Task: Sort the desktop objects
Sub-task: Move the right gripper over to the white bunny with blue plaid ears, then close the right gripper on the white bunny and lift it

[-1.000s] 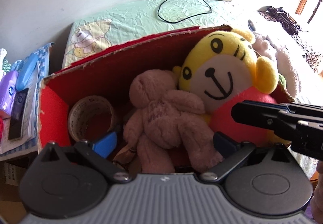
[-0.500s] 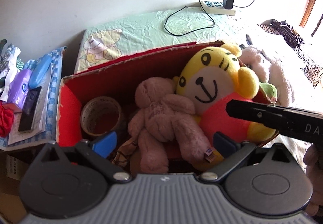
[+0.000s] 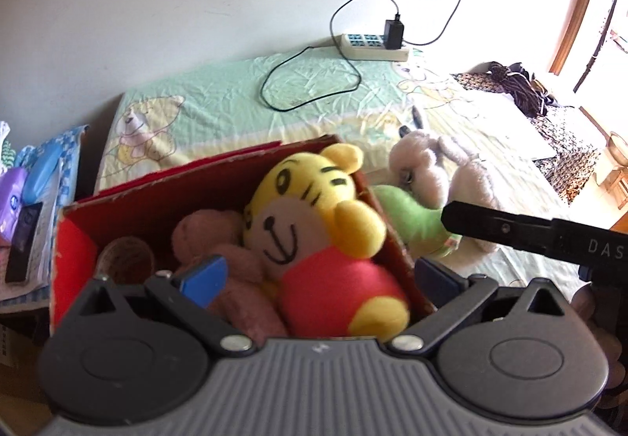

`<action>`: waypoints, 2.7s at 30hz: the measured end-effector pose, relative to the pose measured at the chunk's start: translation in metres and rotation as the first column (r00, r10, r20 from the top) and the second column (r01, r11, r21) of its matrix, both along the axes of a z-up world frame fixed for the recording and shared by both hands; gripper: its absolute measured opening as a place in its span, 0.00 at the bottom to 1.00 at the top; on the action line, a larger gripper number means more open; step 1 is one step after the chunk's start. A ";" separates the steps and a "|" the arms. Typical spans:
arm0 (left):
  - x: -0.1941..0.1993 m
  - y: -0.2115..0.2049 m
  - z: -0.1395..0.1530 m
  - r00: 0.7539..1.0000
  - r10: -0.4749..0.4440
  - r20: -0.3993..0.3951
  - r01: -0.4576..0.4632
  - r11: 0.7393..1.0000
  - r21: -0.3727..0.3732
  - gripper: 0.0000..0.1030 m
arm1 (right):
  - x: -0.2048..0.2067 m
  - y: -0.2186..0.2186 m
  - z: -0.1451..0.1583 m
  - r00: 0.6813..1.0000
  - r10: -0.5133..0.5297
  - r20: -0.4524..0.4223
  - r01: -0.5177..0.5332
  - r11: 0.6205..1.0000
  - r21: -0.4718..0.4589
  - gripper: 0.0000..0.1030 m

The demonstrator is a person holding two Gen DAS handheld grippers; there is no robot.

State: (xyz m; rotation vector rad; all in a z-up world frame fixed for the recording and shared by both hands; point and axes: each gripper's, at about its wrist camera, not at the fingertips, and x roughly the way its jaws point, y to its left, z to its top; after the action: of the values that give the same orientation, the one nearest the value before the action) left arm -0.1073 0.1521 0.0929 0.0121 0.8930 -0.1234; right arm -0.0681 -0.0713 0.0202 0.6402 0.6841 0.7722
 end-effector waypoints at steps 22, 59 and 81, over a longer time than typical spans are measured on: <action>0.036 -0.143 -0.064 0.981 -0.162 -0.110 0.153 0.984 -0.088 0.99 | 0.068 -0.138 -0.064 0.955 -0.054 -0.292 0.066 0.997 0.033 0.32; 0.154 -0.239 -0.117 0.954 -0.264 -0.139 0.237 0.954 -0.186 0.99 | 0.103 -0.238 -0.087 0.915 -0.304 -0.266 0.284 0.952 -0.111 0.40; 0.176 -0.286 -0.135 0.877 -0.437 -0.198 0.371 0.880 -0.297 0.99 | 0.128 -0.312 -0.094 0.882 -0.368 -0.295 0.389 0.921 0.017 0.41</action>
State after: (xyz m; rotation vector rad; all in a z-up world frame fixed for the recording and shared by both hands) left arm 0.0690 -0.1343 -0.0418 -0.0531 1.1242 -0.6482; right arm 0.0595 -0.3833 -0.0740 0.9361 0.7647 0.3422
